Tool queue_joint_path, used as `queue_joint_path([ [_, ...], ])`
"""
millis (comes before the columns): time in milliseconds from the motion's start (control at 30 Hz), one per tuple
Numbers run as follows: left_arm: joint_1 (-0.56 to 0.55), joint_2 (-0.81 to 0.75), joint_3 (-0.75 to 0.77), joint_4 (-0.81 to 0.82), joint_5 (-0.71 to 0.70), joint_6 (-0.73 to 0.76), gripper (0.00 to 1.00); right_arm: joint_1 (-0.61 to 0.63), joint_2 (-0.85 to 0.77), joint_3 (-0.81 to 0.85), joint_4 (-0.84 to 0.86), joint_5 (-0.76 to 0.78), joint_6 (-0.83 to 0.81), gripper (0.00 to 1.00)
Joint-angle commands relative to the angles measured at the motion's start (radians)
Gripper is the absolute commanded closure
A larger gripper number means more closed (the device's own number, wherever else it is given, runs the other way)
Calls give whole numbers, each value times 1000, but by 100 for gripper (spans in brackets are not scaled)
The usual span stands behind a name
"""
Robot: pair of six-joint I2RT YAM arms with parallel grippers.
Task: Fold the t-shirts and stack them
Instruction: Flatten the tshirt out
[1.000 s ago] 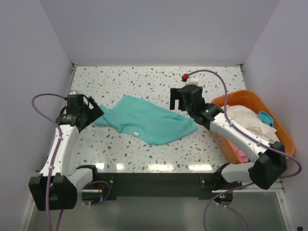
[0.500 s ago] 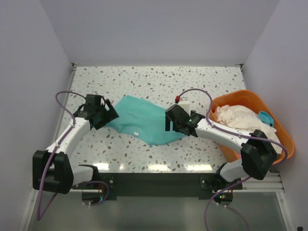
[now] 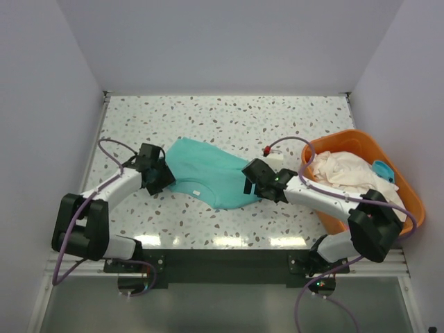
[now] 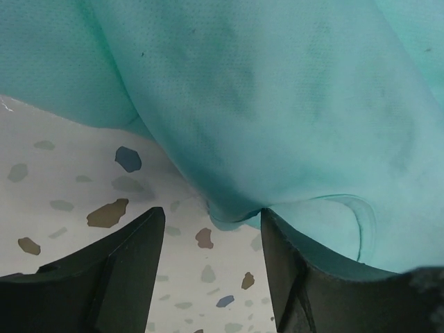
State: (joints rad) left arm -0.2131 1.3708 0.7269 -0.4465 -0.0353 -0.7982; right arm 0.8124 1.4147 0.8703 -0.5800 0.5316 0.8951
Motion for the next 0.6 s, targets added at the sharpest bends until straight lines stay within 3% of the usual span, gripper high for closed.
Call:
queue_joint_path([
  [0,-5,50,15,52,-35,-22,39,-1,1,-17,32,-5,48,1],
  [100,-5,66,19,68,-35,-24,46,-1,-13,-46,63,-30,45,1],
  [200,-5,63,14,80,-31,-24,64,-1,-16,-63,75,-33,50,1],
  [300,-5,59,2,100,-32,-16,96,-1,1,-68,74,-28,86,1],
  [333,-5,59,0,101,-29,-9,100,-1,3,-68,78,-28,102,1],
  [567,-6,-38,-18,103,-25,30,100,-13,13,-44,100,39,208,3],
])
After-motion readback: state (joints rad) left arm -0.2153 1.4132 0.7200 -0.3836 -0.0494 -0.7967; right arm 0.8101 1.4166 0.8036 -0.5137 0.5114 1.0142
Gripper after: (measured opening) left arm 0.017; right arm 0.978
